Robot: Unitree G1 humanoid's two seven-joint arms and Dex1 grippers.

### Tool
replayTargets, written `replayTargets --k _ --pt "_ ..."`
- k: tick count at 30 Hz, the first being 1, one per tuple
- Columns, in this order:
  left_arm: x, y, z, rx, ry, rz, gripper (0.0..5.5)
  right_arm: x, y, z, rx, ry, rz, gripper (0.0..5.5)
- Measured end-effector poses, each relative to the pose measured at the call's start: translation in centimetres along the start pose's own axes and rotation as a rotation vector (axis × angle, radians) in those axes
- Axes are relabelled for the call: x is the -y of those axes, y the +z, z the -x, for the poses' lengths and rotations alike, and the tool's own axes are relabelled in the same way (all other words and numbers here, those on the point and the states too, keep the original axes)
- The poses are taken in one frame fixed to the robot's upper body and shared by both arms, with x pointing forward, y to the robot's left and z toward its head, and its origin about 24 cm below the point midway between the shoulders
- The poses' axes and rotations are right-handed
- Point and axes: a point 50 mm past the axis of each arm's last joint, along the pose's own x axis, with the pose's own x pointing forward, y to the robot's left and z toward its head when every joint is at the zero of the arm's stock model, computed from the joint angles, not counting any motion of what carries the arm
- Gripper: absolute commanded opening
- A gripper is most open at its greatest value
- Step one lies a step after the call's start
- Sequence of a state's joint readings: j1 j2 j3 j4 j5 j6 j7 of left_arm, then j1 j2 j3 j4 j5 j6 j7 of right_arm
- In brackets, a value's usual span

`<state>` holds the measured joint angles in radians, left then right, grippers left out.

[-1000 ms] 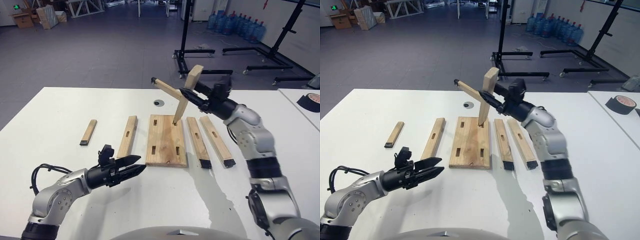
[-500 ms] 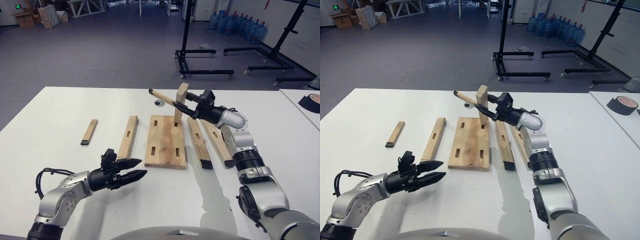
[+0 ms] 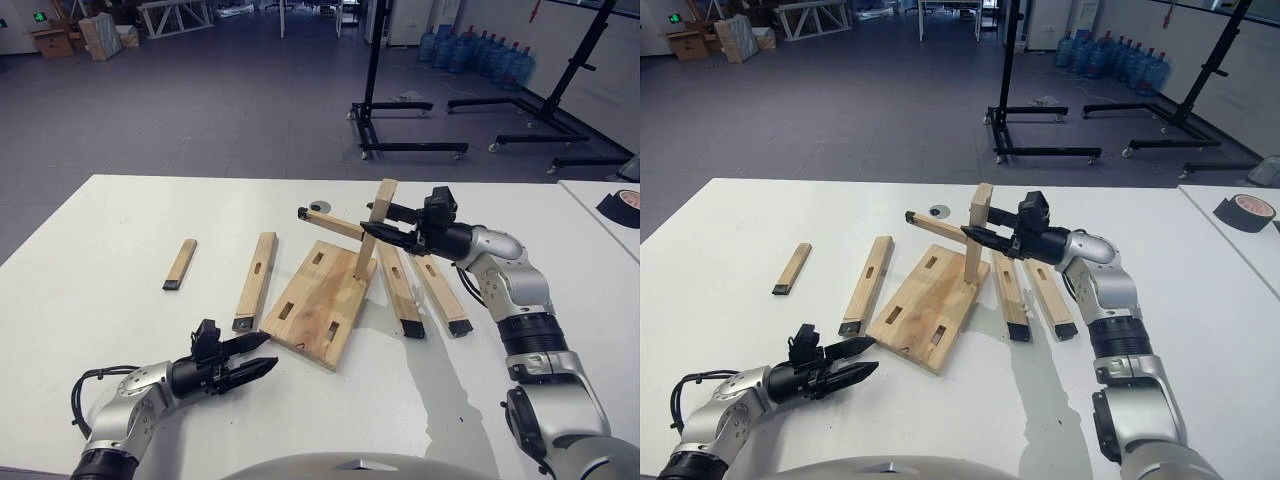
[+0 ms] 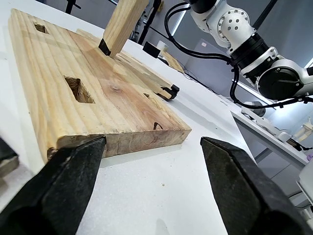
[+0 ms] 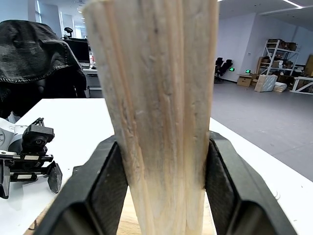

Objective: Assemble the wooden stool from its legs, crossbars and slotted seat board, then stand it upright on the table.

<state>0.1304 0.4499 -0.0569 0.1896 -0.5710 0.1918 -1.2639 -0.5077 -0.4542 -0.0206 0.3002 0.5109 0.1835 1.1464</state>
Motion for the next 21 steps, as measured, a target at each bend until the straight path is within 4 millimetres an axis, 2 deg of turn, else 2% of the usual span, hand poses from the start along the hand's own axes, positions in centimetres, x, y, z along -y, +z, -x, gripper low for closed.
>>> replayTargets --k 6,12,18,21 --pt "0.0 0.0 0.0 0.005 -0.004 -0.012 3.55 0.8 -0.6 1.0 0.008 -0.067 -0.121 2.03" --pt "1.5 -0.3 0.2 0.037 -0.107 0.061 3.55 0.9 -0.8 0.6 -0.064 0.018 -0.109 2.03" --pt "2.2 1.2 0.8 0.136 -0.183 0.083 3.55 1.0 -0.7 0.6 -0.148 0.136 -0.094 2.03" --pt "2.7 3.4 1.7 0.207 -0.245 0.072 3.55 1.2 -0.2 -0.2 -0.189 0.218 -0.074 2.03"
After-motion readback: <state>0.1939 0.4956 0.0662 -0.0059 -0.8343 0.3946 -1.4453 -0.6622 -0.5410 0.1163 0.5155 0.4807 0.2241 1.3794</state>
